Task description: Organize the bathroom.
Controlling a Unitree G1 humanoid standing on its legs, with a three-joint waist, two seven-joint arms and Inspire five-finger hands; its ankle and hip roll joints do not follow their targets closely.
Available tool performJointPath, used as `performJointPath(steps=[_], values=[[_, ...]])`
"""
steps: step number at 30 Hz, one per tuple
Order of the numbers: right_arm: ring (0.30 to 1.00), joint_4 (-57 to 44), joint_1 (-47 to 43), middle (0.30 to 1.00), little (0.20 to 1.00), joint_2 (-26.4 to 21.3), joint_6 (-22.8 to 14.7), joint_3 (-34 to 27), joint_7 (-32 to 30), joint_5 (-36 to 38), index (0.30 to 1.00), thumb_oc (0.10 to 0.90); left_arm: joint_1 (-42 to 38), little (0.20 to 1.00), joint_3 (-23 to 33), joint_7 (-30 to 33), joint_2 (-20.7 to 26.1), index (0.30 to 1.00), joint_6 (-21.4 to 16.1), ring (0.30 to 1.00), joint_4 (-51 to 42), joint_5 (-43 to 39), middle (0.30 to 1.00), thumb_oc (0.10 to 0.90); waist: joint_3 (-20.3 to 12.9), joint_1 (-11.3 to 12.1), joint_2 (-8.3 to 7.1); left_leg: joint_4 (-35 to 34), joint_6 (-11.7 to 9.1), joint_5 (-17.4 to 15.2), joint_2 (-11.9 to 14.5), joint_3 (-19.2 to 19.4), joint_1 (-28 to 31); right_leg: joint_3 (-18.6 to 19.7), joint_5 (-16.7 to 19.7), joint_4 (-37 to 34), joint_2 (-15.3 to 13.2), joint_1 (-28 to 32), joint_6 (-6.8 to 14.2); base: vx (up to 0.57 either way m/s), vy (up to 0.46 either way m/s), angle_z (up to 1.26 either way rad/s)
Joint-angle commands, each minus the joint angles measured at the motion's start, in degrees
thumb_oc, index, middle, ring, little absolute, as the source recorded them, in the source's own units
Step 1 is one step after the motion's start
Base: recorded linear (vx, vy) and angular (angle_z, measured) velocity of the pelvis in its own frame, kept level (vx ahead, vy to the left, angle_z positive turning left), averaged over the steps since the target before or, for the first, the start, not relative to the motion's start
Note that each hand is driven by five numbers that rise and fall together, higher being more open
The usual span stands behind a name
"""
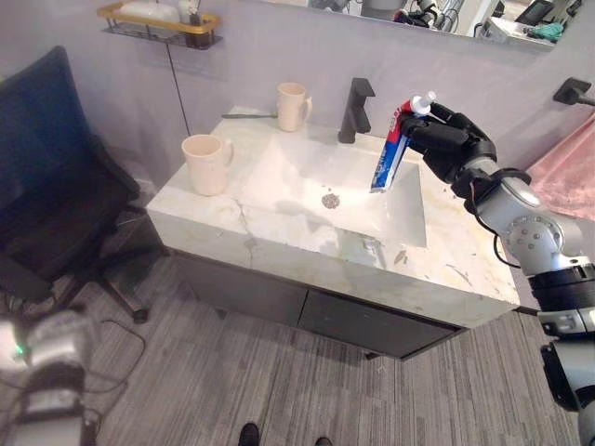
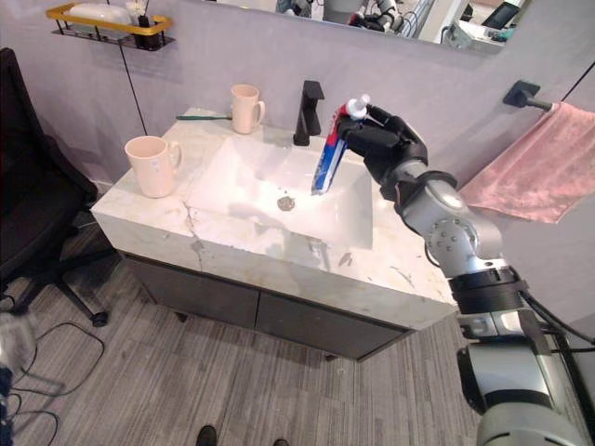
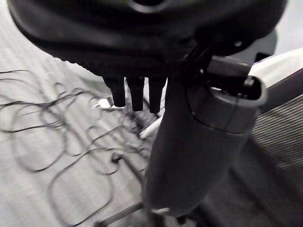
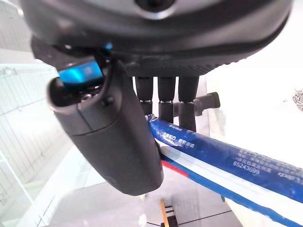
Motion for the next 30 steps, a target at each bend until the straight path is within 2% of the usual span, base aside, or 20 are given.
performJointPath(steps=[1, 3, 4, 5, 7, 10, 11, 13, 14, 16, 19, 21, 25, 26, 27, 28, 29, 30], values=[[0.3, -2.39, -5.88, 0.3, 0.3, -4.31, -5.65, -5.27, 2.51, -1.61, 0.3, 0.4, 4.35, 0.9, -5.85, -14.22, -1.34, 0.9, -1.05, 0.9, 8.24, -2.71, 0.9, 0.8, -8.6, 1.08, 0.91, -0.17, -0.04, -2.51, 0.88, 5.36, 0.53, 1.0, -3.48, 8.29, 2.3, -4.77, 2.98, -0.07, 0.029, -0.06], [0.3, -2.07, -7.79, 0.3, 0.3, -5.25, -5.3, -4.39, 2.46, -0.37, 0.3, 0.4, 6.8, 0.9, -7.64, -22.59, -4.02, 0.9, -0.29, 0.9, 14.77, -3.6, 0.9, 0.8, -8.67, 0.89, 1.0, -0.13, -0.09, -2.24, 0.99, 5.54, 0.12, 1.28, -3.35, 8.5, 2.42, -5.36, 2.99, -0.04, 0.025, -0.08], [0.3, -1.74, -9.5, 0.3, 0.3, -6.25, -4.97, -3.57, 2.54, 1.02, 0.3, 0.4, 8.47, 0.9, -9.27, -32.85, -5.46, 0.9, 2.71, 0.9, 18.77, -3.42, 0.9, 0.8, -8.57, 0.62, 0.99, -0.1, -0.04, -2.73, 1.05, 5.74, 0.34, 1.53, -3.97, 8.79, 2.43, -5.3, 3.07, -0.03, 0.033, -0.08], [0.3, -1.53, -10.33, 0.3, 0.3, -6.71, -4.96, -3.18, 2.96, 1.8, 0.3, 0.4, 9.58, 0.9, -10.88, -35.0, -6.85, 0.9, 3.32, 0.9, 20.41, -4.15, 0.9, 0.8, -8.41, 0.41, 0.97, -0.08, 0.01, -2.72, 1.15, 6.03, 0.3, 1.53, -4.11, 8.97, 2.44, -5.42, 3.05, -0.04, 0.049, -0.09], [0.3, -0.8, -12.14, 0.3, 0.3, -7.53, -5.08, -1.95, 4.15, 3.11, 0.3, 0.4, 10.96, 0.9, -13.67, -42.05, -7.97, 0.9, 3.05, 0.9, 24.66, -0.53, 0.9, 0.8, -8.21, -0.14, 1.23, 0.05, -0.05, -2.71, 1.31, 6.62, 0.22, 1.94, -4.34, 9.65, 2.46, -5.88, 3.13, -0.05, 0.044, -0.09], [0.3, -0.55, -13.91, 0.3, 0.3, -7.93, -5.6, -0.19, 4.76, 4.31, 0.3, 0.4, 11.8, 0.9, -15.85, -42.52, -8.92, 0.9, 2.59, 0.9, 27.92, -0.92, 0.9, 0.8, -7.96, -0.67, 1.5, 0.08, 0.09, -2.81, 1.27, 7.12, 0.26, 2.23, -4.64, 10.15, 2.53, -6.21, 3.09, -0.03, 0.051, -0.21], [0.3, -0.75, -14.92, 0.3, 0.3, -7.55, -5.29, 0.45, 4.94, 4.58, 0.3, 0.4, 11.54, 0.9, -16.59, -41.8, -9.12, 0.9, 2.12, 0.9, 30.83, 4.47, 0.9, 0.8, -7.86, -1.13, 1.57, 0.15, 0.15, -3.04, 1.25, 7.61, 0.49, 2.46, -4.93, 10.44, 2.55, -6.25, 3.06, -0.02, 0.051, -0.25], [0.3, -1.07, -15.56, 0.3, 0.3, -7.44, -5.09, 0.93, 4.76, 4.9, 0.3, 0.4, 11.37, 0.9, -17.64, -40.93, -9.4, 0.9, 1.79, 0.9, 32.5, 9.31, 0.9, 0.8, -7.83, -1.37, 1.56, 0.19, 0.17, -3.02, 1.28, 7.88, 0.51, 2.58, -5.01, 10.6, 2.56, -6.29, 3.03, -0.02, 0.033, -0.19], [0.3, -2.43, -17.48, 0.3, 0.3, -7.33, -4.68, 2.64, 2.84, 6.51, 0.3, 0.4, 11.02, 0.9, -23.01, -38.52, -9.53, 0.9, 4.68, 0.9, 33.85, 21.07, 0.9, 0.8, -8.06, -1.87, 1.3, 0.33, 0.16, -3.01, 1.22, 8.24, 0.23, 2.82, -5.03, 10.56, 2.51, -6.41, 3.05, -0.03, 0.021, -0.15], [0.3, -3.59, -18.6, 0.3, 0.3, -7.15, -4.29, 3.66, 1.31, 7.23, 0.3, 0.4, 10.89, 0.9, -27.4, -40.57, -9.83, 0.9, 5.4, 0.9, 33.94, 29.99, 0.9, 0.8, -7.92, -2.05, 1.14, 0.34, 0.27, -3.03, 1.22, 8.08, -0.07, 2.98, -5.18, 10.84, 2.61, -6.72, 2.96, -0.04, 0.006, -0.26], [0.3, -4.3, -19.35, 0.3, 0.3, -6.65, -4.43, 4.18, 0.21, 7.53, 0.3, 0.4, 11.25, 0.9, -30.61, -40.89, -10.91, 0.9, 7.11, 0.9, 33.1, 30.37, 0.9, 0.8, -7.5, -2.12, 1.08, 0.5, 0.39, -3.25, 1.14, 7.94, -0.35, 3.15, -5.51, 11.4, 2.77, -7.24, 2.9, -0.04, -0.001, -0.16], [0.3, -4.65, -19.62, 0.3, 0.3, -6.66, -4.25, 3.84, -0.28, 7.87, 0.3, 0.4, 11.55, 0.9, -30.68, -40.66, -11.39, 0.9, 7.24, 0.9, 33.04, 29.94, 0.9, 0.8, -7.3, -2.09, 1.01, 0.97, 0.39, -3.51, 1.05, 8.06, -0.6, 3.13, -5.68, 11.6, 2.78, -7.32, 2.86, -0.04, -0.009, -0.11], [0.3, -4.26, -20.16, 0.3, 0.3, -7.0, -3.91, 3.36, 0.01, 7.9, 0.3, 0.4, 12.49, 0.9, -31.03, -40.17, -11.75, 0.9, 5.89, 0.9, 32.75, 30.66, 0.9, 0.8, -6.76, -2.05, 0.84, 3.53, 0.38, -4.59, 0.74, 9.55, -1.25, 2.74, -6.12, 12.38, 2.62, -7.41, 2.62, -0.04, -0.01, -0.02], [0.3, -4.33, -20.26, 0.3, 0.3, -7.17, -3.81, 3.4, -0.2, 7.94, 0.3, 0.4, 12.61, 0.9, -30.95, -40.1, -11.78, 0.9, 5.5, 0.9, 32.5, 31.29, 0.9, 0.8, -6.43, -2.13, 0.77, 5.6, 0.2, -5.05, 0.68, 10.71, -1.97, 2.53, -6.4, 12.97, 2.57, -7.46, 2.4, -0.04, -0.004, 0.04], [0.3, -4.62, -20.47, 0.3, 0.3, -7.49, -3.53, 3.42, -0.94, 7.76, 0.3, 0.4, 12.61, 0.9, -30.88, -40.19, -11.85, 0.9, 4.82, 0.9, 32.14, 32.91, 0.9, 0.8, -5.72, -2.27, 0.38, 10.63, -0.38, -6.04, 0.66, 12.75, -4.11, 2.02, -6.82, 13.97, 2.3, -7.42, 1.93, -0.04, -0.014, 0.08], [0.3, -4.73, -20.48, 0.3, 0.3, -7.79, -3.41, 3.3, -1.21, 7.52, 0.3, 0.4, 12.58, 0.9, -31.11, -40.36, -11.9, 0.9, 4.42, 0.9, 31.83, 33.9, 0.9, 0.8, -5.06, -2.18, -0.18, 15.02, -0.74, -6.78, 0.59, 13.08, -6.14, 1.83, -6.85, 14.62, 1.92, -7.28, 1.5, -0.06, -0.022, 0.22], [0.3, -4.92, -20.23, 0.3, 0.3, -8.26, -3.31, 2.66, -1.33, 7.32, 0.3, 0.4, 12.6, 0.9, -31.69, -40.69, -11.93, 0.9, 3.52, 0.9, 31.4, 35.28, 0.9, 0.8, -3.8, -1.7, -1.29, 24.45, -1.34, -9.19, 0.65, 11.46, -11.43, 1.65, -6.52, 15.48, 1.31, -7.01, 0.62, -0.03, -0.003, 0.33], [0.3, -5.0, -19.84, 0.3, 0.3, -8.1, -3.46, 2.33, -1.02, 7.14, 0.3, 0.4, 12.63, 0.9, -32.09, -40.73, -11.97, 0.9, 3.29, 0.9, 31.25, 35.28, 0.9, 0.8, -3.27, -1.2, -1.48, 26.0, -1.39, -9.71, 0.86, 9.61, -13.05, 1.66, -6.41, 15.87, 1.37, -6.98, 0.3, 0.0, 0.032, 0.41]])
